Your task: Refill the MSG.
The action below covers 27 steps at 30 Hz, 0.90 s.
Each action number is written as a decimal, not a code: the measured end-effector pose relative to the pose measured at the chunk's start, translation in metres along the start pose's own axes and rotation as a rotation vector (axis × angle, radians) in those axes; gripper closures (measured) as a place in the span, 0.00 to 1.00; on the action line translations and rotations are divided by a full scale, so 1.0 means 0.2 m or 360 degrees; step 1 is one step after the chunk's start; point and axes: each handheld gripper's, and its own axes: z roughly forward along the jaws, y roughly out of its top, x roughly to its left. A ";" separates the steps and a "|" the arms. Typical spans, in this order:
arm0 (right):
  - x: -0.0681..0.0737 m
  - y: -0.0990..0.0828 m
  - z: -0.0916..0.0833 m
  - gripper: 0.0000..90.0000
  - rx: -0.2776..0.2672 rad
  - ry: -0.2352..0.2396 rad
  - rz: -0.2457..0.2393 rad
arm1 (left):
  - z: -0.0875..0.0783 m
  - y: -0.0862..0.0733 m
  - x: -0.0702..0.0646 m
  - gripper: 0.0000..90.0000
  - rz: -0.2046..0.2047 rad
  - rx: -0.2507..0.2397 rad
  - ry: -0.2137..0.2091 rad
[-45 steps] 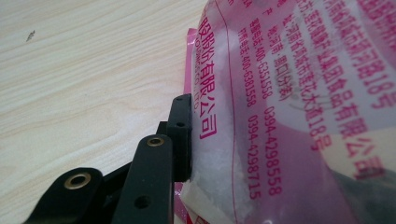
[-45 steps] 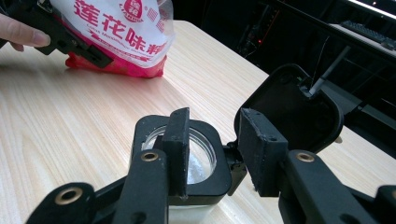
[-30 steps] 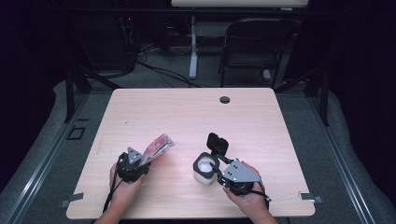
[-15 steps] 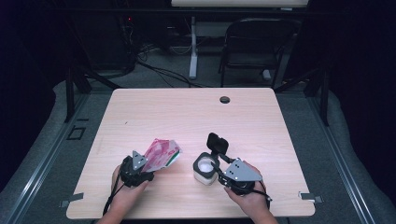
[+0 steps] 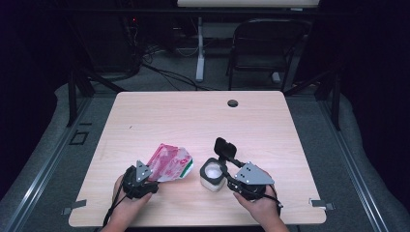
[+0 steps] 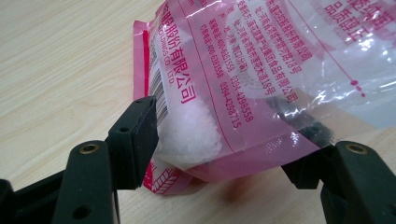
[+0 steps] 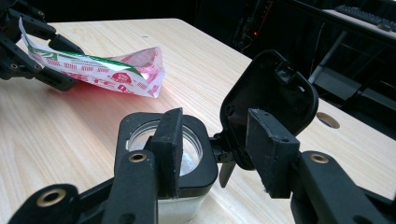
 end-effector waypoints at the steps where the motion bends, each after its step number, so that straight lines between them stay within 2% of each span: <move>1: 0.00 0.00 0.00 0.62 0.0003 -0.0005 0.0008 | 0.00 0.00 0.00 0.40 -0.0001 0.0000 -0.0001; 9: -0.04 0.00 0.00 0.60 0.0018 -0.0017 0.0065 | -0.02 0.00 -0.01 0.40 0.0015 0.0002 -0.0005; 14: -0.07 0.00 -0.01 0.59 0.0015 -0.0031 0.0105 | -0.04 -0.01 -0.01 0.40 0.0002 0.0000 -0.0009; 21: -0.12 0.02 0.00 0.57 -0.0001 -0.0071 0.0195 | -0.06 -0.02 -0.01 0.40 -0.0005 -0.0001 -0.0009; 27: -0.16 0.03 0.04 0.56 0.0043 -0.0102 0.0221 | -0.09 -0.03 0.00 0.40 -0.0014 0.0004 -0.0018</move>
